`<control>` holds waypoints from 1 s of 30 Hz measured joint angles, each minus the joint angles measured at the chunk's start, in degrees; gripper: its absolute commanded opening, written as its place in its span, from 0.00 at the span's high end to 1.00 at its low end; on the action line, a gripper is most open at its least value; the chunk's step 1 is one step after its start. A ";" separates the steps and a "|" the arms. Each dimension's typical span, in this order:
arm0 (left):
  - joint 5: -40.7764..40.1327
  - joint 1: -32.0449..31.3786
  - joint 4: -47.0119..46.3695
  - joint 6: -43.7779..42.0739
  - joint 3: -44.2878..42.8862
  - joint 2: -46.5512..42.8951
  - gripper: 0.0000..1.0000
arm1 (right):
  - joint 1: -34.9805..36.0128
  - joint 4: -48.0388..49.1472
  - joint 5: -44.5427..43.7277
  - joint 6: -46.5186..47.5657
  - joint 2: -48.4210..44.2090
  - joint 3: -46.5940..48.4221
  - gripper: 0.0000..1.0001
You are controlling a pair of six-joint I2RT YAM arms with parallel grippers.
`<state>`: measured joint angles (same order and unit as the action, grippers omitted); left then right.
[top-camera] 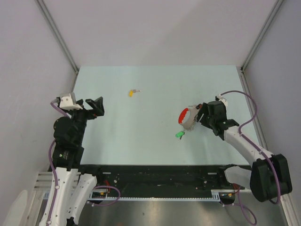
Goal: Put the keys on the keyring
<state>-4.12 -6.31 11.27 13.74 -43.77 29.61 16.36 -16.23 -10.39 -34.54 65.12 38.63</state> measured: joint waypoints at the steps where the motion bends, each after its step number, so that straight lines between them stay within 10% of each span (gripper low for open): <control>1: 0.00 0.00 0.00 0.00 0.00 0.00 0.00 | -0.35 1.18 1.22 -0.98 1.31 -0.50 0.34; 17: 0.11 0.00 -0.02 0.39 0.66 0.07 0.00 | -2.54 17.16 12.52 -11.58 15.69 -6.71 0.66; 25: 0.28 0.00 -0.02 0.42 0.72 0.31 0.00 | -2.82 21.29 13.16 -11.93 18.10 -6.91 1.00; 30: 0.28 0.00 -0.02 0.42 0.72 0.33 0.00 | -3.32 20.72 12.33 -7.61 16.50 -6.62 1.00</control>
<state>-3.84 -6.31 11.25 14.15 -43.05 29.93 13.04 4.49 1.93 -42.15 81.62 32.01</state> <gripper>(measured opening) 0.996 0.018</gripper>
